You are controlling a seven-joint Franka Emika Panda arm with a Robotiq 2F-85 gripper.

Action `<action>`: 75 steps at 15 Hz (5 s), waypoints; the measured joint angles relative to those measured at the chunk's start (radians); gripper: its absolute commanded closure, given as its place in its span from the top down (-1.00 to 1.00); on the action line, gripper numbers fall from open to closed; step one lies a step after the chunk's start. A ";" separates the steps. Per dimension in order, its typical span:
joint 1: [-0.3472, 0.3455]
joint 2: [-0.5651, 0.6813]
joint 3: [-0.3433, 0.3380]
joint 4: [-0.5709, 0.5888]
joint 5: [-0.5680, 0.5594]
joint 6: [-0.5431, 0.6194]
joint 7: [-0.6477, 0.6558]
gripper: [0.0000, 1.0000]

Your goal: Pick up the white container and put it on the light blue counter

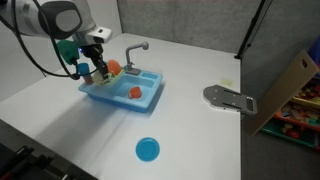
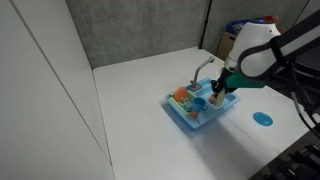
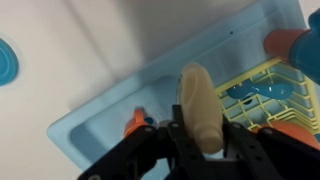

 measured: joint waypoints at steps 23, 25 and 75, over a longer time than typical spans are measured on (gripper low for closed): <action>0.056 0.080 -0.009 0.064 0.000 -0.002 0.160 -0.80; 0.058 0.096 -0.009 0.077 0.000 -0.002 0.168 -0.80; -0.077 -0.378 0.003 -0.026 -0.107 -0.423 -0.032 1.00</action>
